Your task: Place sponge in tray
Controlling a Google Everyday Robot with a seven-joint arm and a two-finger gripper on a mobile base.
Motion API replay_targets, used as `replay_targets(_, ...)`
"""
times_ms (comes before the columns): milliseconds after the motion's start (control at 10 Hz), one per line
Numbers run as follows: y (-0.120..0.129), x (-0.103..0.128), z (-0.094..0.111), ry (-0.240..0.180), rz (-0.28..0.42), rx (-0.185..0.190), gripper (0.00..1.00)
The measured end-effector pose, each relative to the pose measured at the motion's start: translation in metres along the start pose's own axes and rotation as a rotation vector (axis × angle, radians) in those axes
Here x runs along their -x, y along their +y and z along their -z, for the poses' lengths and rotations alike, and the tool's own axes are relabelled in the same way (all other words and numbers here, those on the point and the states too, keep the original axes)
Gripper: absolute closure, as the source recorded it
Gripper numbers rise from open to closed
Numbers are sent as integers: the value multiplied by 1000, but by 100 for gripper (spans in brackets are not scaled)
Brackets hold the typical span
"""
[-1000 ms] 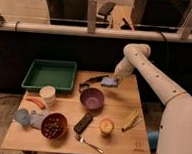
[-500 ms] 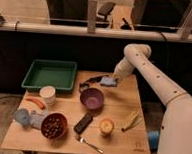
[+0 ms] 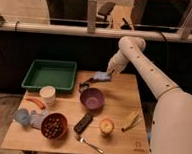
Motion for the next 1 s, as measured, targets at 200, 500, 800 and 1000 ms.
replay_targets(200, -22, -1, 0, -9, 51, -15, 96)
replay_targets(500, -48, -4, -2, -15, 113, -24, 96)
replay_targets(800, -76, -1, -15, -30, 163, -23, 96)
replay_targets(1000, -89, 1, -23, -24, 187, -24, 96)
